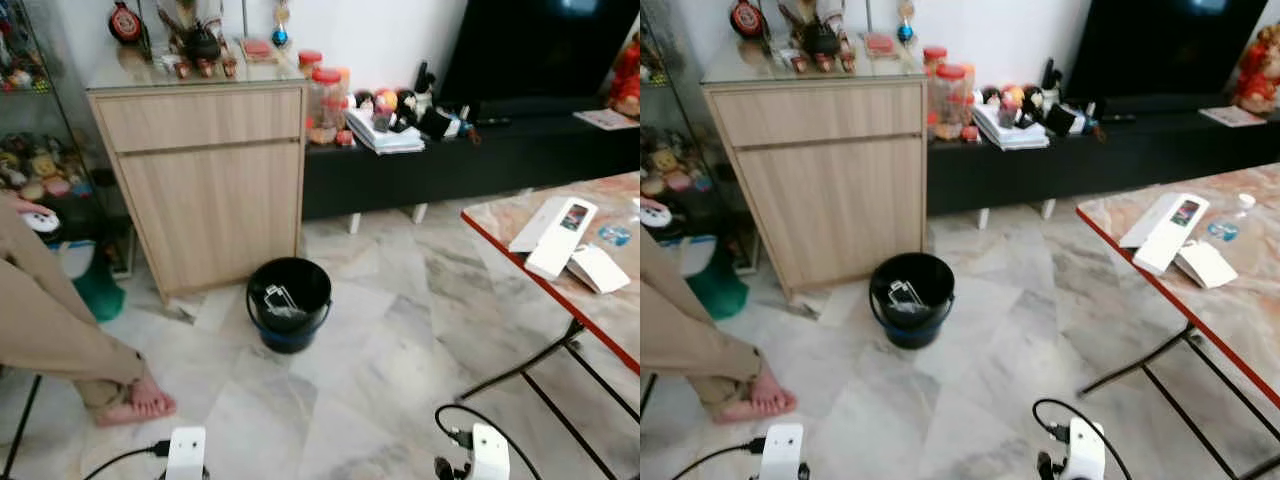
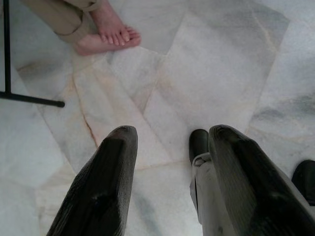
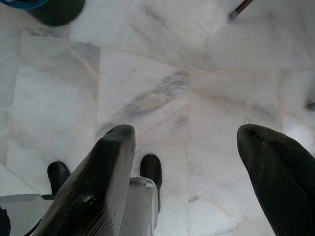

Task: Picking trash to rubbish bin

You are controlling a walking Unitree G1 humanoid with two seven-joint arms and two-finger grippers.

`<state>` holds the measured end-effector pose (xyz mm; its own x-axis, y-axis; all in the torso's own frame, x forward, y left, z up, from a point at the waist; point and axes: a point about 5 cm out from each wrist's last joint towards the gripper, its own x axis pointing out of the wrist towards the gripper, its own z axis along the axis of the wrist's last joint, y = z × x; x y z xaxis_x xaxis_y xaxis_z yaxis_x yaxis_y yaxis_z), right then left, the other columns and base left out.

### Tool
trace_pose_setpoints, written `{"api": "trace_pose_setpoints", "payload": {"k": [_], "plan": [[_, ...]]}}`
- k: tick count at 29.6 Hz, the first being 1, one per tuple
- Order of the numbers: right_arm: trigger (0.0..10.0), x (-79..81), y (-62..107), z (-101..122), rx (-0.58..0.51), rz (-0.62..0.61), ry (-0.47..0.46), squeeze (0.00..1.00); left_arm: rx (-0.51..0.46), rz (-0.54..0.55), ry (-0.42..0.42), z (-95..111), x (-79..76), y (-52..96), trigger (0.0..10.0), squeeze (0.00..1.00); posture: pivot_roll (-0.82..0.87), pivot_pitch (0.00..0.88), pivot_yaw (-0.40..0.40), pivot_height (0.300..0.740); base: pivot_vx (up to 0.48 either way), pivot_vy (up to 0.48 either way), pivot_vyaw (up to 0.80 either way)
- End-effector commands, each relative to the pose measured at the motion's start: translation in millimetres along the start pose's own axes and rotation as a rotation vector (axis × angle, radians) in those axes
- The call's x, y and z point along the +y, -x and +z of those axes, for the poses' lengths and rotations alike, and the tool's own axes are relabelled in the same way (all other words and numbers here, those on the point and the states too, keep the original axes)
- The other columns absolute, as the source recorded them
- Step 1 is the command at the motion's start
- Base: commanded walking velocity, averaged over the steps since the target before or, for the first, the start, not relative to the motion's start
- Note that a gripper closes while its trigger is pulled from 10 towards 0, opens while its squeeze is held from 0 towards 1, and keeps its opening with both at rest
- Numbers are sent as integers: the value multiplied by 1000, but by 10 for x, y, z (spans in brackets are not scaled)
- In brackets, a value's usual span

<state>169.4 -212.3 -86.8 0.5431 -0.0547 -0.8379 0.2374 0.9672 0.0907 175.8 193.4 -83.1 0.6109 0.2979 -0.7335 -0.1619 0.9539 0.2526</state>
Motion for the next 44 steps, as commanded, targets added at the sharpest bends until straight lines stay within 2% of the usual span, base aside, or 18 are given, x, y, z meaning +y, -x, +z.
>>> {"api": "trace_pose_setpoints", "payload": {"k": [1, 8, 16, 20, 27, 34, 44], "plan": [[10000, -18, -8, 99, -30, -7, -4, 0, 2, -1, 8, 14, -7, -4, 10000, 0, -58, 0, -96, 740, 0, 0, 0], [10000, -17, -11, 134, -42, -8, -6, 0, 0, -4, 8, 16, -14, -3, 10000, 0, -61, 0, -97, 740, 0, 0, 0], [10000, -3, -14, 133, -37, -1, 2, 0, -1, -3, 7, 20, -12, -4, 10000, 0, -59, 0, -96, 740, 0, 0, -750], [10000, 0, -14, 129, -34, 0, 7, 0, -3, -3, 5, 23, -10, -5, 10000, 0, -58, 0, -93, 740, 0, 0, 0], [10000, 4, -14, 121, -30, 1, 11, 0, -2, -10, -10, 14, -12, -3, 10000, 0, -58, 0, -90, 740, 0, 0, -800], [10000, 11, -15, 119, -28, 5, 13, 0, 18, -15, -76, -11, -17, -2, 10000, 0, -58, 0, -89, 740, 0, -88, -800], [10000, 25, -17, 112, -27, 6, 11, 0, 5, -4, -51, 20, 4, -11, 10000, 0, -54, 0, -83, 740, 0, -92, -800]]}}
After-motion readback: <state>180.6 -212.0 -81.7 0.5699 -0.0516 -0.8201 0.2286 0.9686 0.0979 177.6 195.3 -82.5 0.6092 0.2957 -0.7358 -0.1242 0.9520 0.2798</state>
